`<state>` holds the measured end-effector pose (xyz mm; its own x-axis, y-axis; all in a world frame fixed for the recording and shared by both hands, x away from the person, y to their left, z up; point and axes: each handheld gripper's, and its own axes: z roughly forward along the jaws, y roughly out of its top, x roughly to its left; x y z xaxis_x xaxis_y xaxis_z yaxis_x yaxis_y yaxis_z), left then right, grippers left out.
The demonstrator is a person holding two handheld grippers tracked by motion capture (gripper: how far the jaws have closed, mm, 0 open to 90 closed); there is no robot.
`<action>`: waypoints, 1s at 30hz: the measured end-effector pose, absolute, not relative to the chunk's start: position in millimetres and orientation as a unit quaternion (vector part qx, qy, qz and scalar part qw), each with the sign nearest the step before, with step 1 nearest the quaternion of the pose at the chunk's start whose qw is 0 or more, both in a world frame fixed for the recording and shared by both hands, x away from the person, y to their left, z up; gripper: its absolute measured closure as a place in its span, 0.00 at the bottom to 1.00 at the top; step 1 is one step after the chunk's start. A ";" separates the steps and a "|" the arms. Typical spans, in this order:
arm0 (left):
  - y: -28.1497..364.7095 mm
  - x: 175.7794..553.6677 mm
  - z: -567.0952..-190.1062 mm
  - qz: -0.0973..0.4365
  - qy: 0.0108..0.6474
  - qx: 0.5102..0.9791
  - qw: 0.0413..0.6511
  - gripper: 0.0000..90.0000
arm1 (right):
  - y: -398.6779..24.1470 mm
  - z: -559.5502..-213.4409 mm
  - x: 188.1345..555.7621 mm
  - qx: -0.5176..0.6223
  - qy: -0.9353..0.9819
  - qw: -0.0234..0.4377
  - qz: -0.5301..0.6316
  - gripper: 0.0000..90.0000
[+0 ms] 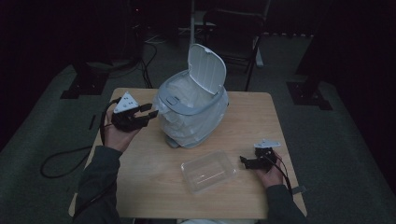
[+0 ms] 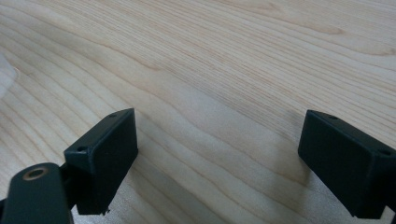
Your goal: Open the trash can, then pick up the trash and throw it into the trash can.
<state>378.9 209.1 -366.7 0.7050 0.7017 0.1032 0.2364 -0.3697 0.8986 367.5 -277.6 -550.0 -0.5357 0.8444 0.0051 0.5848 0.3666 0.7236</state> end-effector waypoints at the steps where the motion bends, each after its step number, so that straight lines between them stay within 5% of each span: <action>1: 208.3 377.5 -370.3 0.244 0.296 0.791 0.477 0.64 | -277.6 -550.0 367.5 0.444 0.805 0.188 0.346 0.12; 14: 198.1 366.3 -403.7 0.222 0.290 0.799 0.478 0.52 | -277.5 -550.0 367.4 0.444 0.805 0.187 0.346 0.12; 30: 173.1 355.6 -425.0 0.181 0.265 0.817 0.478 0.50 | -277.4 -550.0 367.3 0.445 0.805 0.187 0.345 0.12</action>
